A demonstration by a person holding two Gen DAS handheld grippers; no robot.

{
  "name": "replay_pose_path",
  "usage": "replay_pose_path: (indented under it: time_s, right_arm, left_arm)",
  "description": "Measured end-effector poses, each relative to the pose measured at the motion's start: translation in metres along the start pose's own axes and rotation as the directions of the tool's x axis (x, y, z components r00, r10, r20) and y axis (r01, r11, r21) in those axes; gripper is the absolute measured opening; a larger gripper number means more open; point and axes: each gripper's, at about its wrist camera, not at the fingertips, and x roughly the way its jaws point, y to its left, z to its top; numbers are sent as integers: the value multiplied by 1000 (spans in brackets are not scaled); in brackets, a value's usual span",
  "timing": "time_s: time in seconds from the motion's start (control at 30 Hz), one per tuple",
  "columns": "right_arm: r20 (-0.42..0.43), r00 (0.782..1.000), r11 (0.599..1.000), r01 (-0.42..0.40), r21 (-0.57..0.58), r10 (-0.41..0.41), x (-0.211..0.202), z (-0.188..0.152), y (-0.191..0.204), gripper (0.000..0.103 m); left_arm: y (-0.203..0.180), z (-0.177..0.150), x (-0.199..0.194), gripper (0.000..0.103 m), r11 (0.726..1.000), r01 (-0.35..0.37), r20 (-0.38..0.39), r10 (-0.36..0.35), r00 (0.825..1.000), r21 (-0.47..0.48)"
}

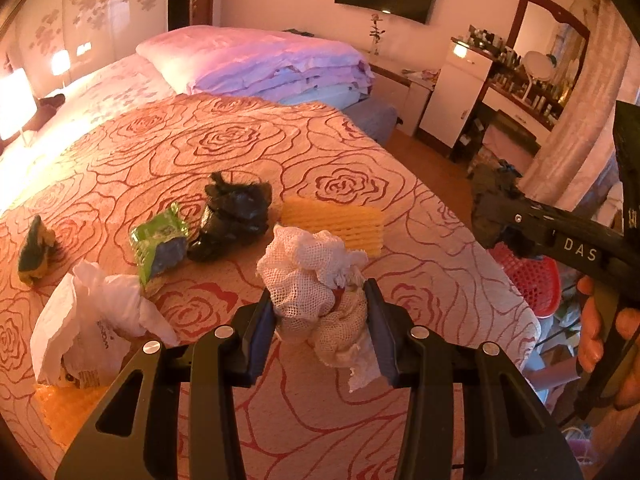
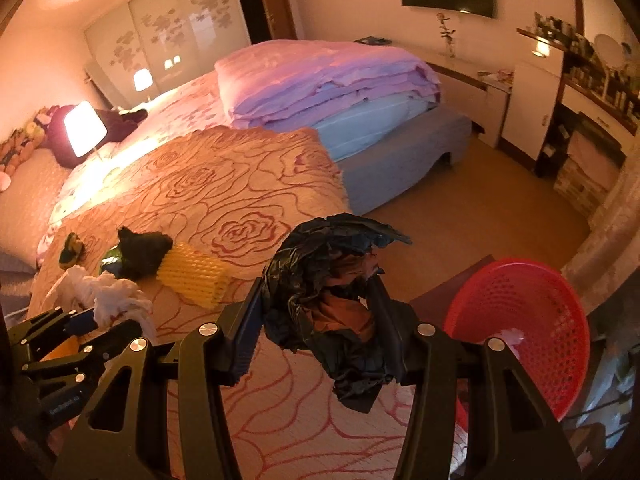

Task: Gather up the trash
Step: 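Carry the white bundle with the left tool into the wastebasket while the right tool drops the black bag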

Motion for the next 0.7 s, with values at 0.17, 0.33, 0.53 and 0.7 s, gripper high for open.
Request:
replay_pose_path:
  time_s: [0.17, 0.33, 0.53, 0.7]
  right_arm:
    - [24, 1000, 999, 17, 29, -18, -10, -2, -9, 50]
    - [43, 998, 998, 34, 61, -37, -21, -3, -22, 50]
    - [59, 996, 993, 57, 101, -64, -31, -5, -38, 50]
    - [69, 994, 988, 77, 133, -86, -37, -7, -52, 50]
  left_arm:
    - [-11, 5, -2, 41, 999, 12, 9, -12, 1000, 32]
    - [-23, 11, -1, 41, 998, 25, 15, -26, 1000, 63]
    - [-37, 18, 1, 41, 994, 42, 18, -44, 999, 99]
    - [-49, 25, 3, 41, 990, 62, 22, -65, 998, 123]
